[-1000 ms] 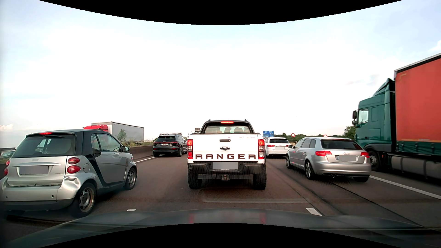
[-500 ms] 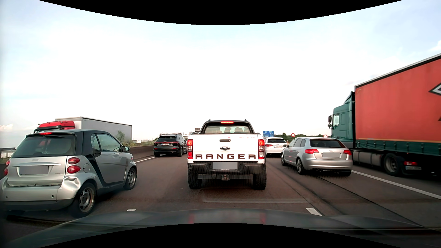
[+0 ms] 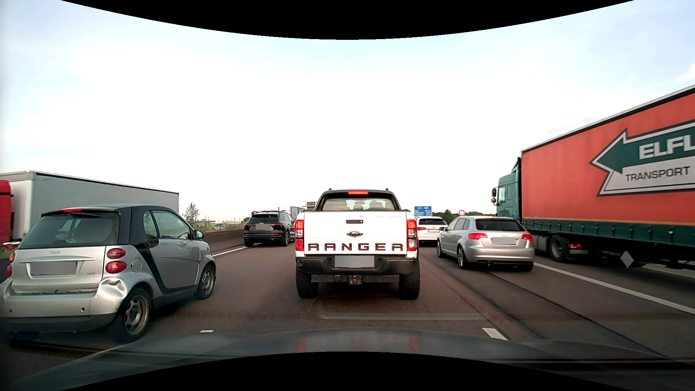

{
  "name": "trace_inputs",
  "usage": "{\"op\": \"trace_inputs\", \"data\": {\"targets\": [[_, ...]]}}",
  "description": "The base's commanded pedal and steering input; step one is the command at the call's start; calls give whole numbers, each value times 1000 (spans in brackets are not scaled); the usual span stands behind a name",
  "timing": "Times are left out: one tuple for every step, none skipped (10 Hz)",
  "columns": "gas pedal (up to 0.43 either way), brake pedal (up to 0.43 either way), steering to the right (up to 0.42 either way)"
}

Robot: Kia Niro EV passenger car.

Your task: Follow the waypoints while adhering to traffic rules and regulations

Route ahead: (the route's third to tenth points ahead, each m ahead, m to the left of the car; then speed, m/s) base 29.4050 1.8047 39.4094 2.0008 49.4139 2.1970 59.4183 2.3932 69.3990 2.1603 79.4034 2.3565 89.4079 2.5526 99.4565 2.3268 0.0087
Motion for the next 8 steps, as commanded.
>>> {"op": "trace_inputs", "data": {"targets": [[0, 213, -7], [0, 213, -6], [0, 213, -7], [0, 213, -7], [0, 213, -7], [0, 213, -7], [0, 213, -6], [0, 213, -7]]}}
